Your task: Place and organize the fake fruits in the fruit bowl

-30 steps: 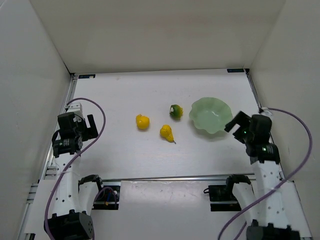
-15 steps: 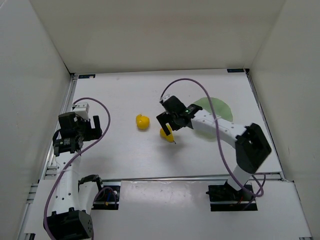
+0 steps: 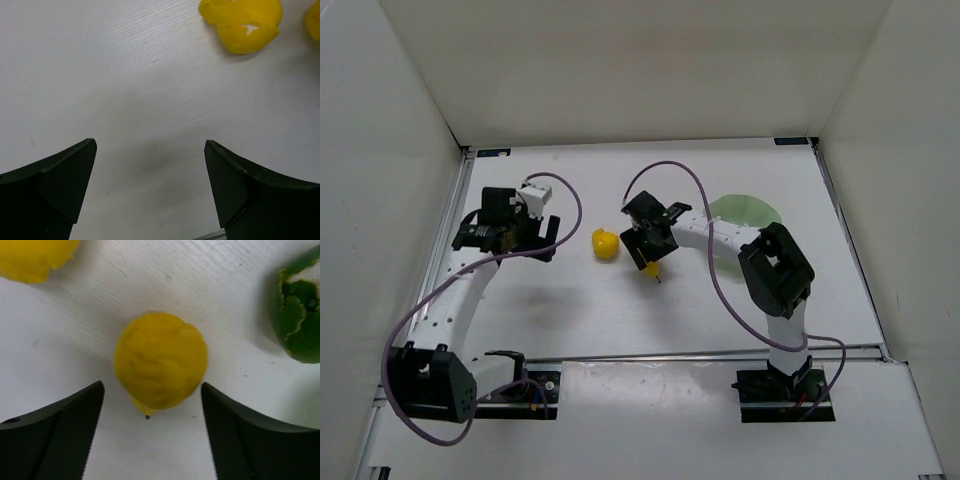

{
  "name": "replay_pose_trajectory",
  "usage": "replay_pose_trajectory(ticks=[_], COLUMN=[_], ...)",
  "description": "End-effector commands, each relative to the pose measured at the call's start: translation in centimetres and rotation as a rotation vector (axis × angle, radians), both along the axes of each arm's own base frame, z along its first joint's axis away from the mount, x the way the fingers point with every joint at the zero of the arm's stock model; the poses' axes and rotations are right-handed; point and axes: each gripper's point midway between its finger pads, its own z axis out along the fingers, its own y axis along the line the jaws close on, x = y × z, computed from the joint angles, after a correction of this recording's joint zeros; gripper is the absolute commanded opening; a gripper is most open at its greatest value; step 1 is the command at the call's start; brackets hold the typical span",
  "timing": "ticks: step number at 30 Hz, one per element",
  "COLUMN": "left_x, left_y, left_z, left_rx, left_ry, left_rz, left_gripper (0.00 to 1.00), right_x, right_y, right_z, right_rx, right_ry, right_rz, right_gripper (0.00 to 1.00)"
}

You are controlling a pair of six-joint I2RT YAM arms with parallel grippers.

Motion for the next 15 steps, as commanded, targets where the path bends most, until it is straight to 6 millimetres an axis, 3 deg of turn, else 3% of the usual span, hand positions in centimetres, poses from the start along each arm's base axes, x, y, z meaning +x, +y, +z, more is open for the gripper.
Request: replay_pose_trajectory(ticks=[1,4,5,6,7,10,12,13,14,15], left_x=[0.8,1.5,1.5,1.9,2.0,2.7,3.5,3.7,4.1,4.6], left_y=[-2.6,-4.8,-5.1,-5.4,-6.0,-7.4,-8.1,-8.4,-9.1,-9.4], left_z=[1.0,0.4,-0.1,-0.4,-0.5,-0.7,-1.0,-1.3,-1.0,-1.8], left_rx=[-0.037,-0.046,-0.044,-0.035,-0.034,-0.016,0.017,0.03,0.037,0.052], left_ry=[0.001,0.038,0.055,0.067,0.072,0.083,0.089,0.096,0.088,0.103], left_rz=[-0.084,-0.14,-0.15,-0.153,-0.171,-0.204,-0.221,-0.227,-0.242,-0.243], left_gripper=[1.0,1.0,1.0,1.0,1.0,1.0,1.0,1.0,1.0,1.0], right_x=[0.8,1.9,2.1,2.5,2.7,3.4,3.1,3.2,2.8,2.7], right_y=[1.1,-0.5,-0.9,-1.2,-2.3,-4.5,-5.6,-6.7,-7.3,-8.6], right_z=[0.3,0.6,1.3,2.0,2.0,6.9,9.1,11.9,12.7,15.2], right_rx=[0.07,0.095,0.115,0.13,0.135,0.248,0.303,0.356,0.375,0.423], right_ry=[0.03,0.028,0.024,0.016,0.028,-0.047,-0.077,-0.128,-0.139,-0.189], right_rz=[-0.063,-0.143,-0.176,-0.196,-0.219,-0.296,-0.319,-0.345,-0.349,-0.377], right_gripper=[0.71,0.43,0.29,0.26,0.23,0.22,0.22,0.22,0.22,0.22])
